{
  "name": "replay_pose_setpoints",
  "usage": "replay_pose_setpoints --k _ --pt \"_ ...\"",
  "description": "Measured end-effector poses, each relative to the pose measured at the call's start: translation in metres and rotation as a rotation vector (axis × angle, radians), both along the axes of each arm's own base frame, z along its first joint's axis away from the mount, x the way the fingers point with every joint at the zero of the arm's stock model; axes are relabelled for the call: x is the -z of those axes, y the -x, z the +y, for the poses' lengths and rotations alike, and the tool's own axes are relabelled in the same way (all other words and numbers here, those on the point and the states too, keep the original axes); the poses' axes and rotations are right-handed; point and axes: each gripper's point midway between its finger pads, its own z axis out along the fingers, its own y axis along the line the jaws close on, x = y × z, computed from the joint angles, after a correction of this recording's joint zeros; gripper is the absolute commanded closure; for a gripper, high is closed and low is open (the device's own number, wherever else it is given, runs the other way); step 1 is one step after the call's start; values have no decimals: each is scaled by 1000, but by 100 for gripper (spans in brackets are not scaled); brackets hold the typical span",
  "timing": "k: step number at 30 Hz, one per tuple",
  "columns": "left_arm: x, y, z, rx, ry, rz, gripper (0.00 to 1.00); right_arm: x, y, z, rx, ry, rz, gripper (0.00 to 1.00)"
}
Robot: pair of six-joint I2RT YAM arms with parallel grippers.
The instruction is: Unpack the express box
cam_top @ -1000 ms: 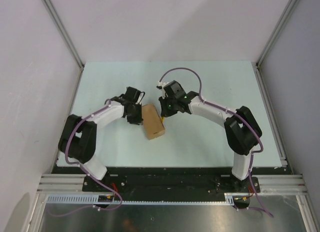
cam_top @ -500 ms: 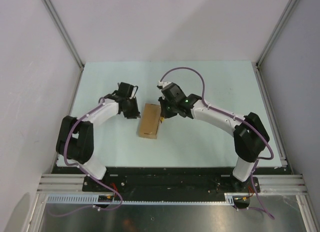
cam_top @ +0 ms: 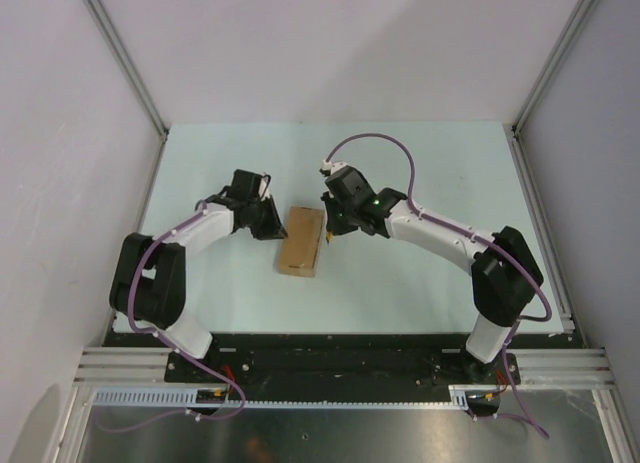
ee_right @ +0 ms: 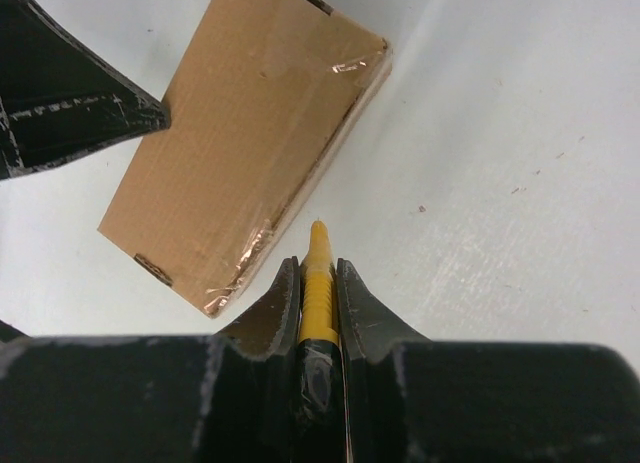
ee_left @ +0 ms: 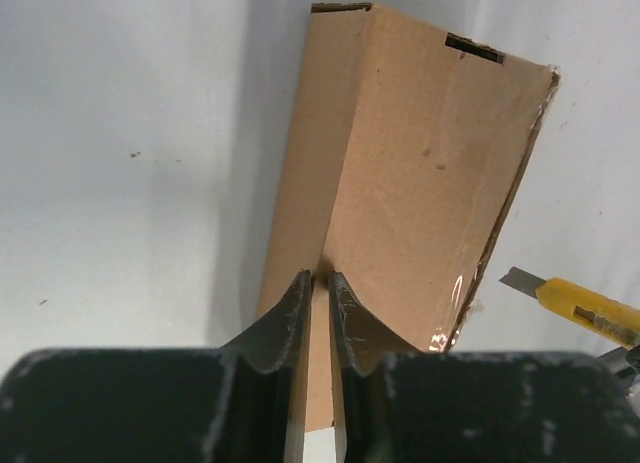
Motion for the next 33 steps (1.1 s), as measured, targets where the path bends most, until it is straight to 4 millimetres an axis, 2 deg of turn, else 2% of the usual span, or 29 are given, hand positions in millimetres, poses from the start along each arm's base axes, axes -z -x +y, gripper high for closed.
replay_pose_setpoints --k 14,20,29,33 --pt "4 -1 9 -58 185 56 90 -3 3 -4 8 7 -7 100" --pt "5 -2 18 -85 214 64 91 -3 4 -4 6 5 -9 100" --pt "8 -2 24 -102 212 68 92 -3 6 5 -11 -8 -17 100" --pt "8 -2 24 -103 211 69 92 9 3 15 -23 -14 -11 100"
